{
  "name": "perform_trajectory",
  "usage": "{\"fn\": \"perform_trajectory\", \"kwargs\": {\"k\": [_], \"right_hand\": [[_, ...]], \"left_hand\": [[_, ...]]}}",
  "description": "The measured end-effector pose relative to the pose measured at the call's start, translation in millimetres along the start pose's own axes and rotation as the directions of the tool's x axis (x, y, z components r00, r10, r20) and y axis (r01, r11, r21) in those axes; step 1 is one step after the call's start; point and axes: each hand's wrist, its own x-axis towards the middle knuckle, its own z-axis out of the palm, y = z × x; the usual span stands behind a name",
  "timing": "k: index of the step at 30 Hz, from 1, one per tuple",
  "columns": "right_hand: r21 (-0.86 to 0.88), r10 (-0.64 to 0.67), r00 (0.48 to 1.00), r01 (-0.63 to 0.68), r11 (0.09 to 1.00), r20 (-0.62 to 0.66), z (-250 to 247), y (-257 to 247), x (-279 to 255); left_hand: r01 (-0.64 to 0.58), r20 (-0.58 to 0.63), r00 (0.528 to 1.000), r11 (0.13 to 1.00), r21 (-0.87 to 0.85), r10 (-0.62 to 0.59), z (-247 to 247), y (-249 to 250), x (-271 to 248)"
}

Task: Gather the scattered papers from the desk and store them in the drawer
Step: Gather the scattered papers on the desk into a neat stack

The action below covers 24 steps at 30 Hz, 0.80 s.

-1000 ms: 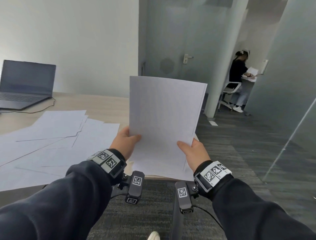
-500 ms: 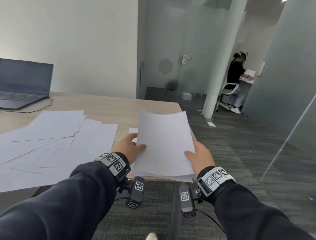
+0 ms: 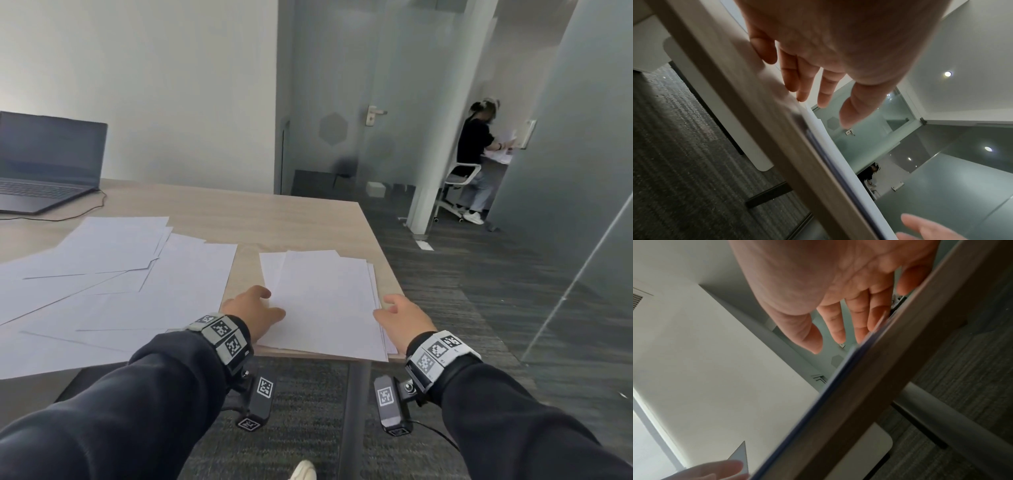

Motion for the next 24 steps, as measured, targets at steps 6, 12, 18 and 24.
{"fn": "perform_trajectory", "kwargs": {"k": [6, 12, 18, 24], "right_hand": [[0.153, -0.071, 0.993, 0.056, 0.987, 0.093, 9.9, -10.5, -0.2], [0.129, -0.054, 0.997, 0.047, 0.99, 0.049, 11.1, -6.6, -3.1], [-0.094, -0.149, 0.985, 0.141, 0.986, -0.089, 15.2, -30.4, -20.6], [-0.085, -0.387, 0.919, 0.381, 0.921, -0.075, 40.0, -84.2, -46.3]], "left_hand": [[-0.044, 0.03, 0.999, 0.999, -0.029, 0.045, 9.7, 7.9, -6.6], [-0.067, 0.012, 0.998, 0.996, -0.055, 0.068, 6.3, 8.4, -12.9], [-0.113, -0.052, 0.993, 0.98, -0.167, 0.106, -1.2, -1.4, -23.6], [-0.264, -0.209, 0.948, 0.961, -0.086, 0.242, -22.8, -41.5, -42.8]]}}
